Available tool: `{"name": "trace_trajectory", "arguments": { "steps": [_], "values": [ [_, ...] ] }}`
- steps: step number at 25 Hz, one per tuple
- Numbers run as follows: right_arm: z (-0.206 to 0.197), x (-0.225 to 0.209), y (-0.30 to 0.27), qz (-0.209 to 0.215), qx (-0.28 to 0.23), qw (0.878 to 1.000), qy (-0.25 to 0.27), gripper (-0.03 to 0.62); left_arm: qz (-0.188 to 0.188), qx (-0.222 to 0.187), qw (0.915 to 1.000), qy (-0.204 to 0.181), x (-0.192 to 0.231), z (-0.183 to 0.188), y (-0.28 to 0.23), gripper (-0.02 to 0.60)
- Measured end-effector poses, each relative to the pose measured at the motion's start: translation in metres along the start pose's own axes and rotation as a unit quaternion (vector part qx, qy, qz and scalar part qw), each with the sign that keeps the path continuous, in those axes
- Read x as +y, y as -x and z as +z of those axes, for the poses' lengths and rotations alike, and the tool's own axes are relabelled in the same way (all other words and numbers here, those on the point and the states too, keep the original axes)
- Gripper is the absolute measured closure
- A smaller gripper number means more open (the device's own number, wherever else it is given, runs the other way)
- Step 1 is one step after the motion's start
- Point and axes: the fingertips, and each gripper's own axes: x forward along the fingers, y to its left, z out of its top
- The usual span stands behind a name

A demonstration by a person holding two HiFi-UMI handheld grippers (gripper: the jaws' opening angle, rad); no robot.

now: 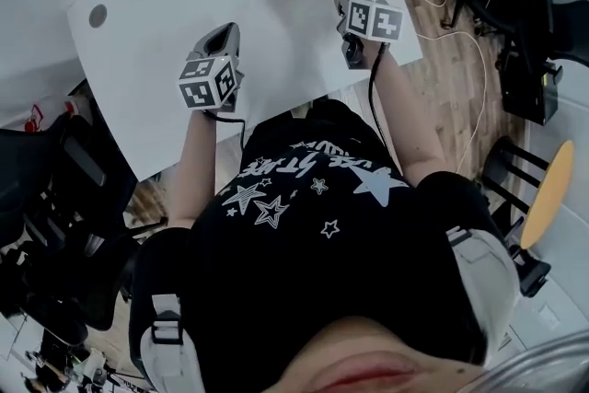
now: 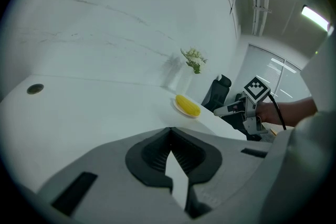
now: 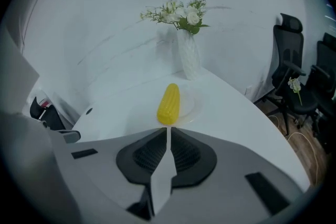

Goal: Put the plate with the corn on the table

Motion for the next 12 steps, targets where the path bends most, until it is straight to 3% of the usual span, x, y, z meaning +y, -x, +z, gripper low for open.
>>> {"name": "trace_trajectory", "arguments": {
  "steps": [12],
  "values": [
    [-0.02,0.001,0.054,0.041,-0.005,0.999,0.015,0.588,0.014,-0.013,0.9998,-0.002,-0.055,-0.022,0.034,0.575]
  ]
}}
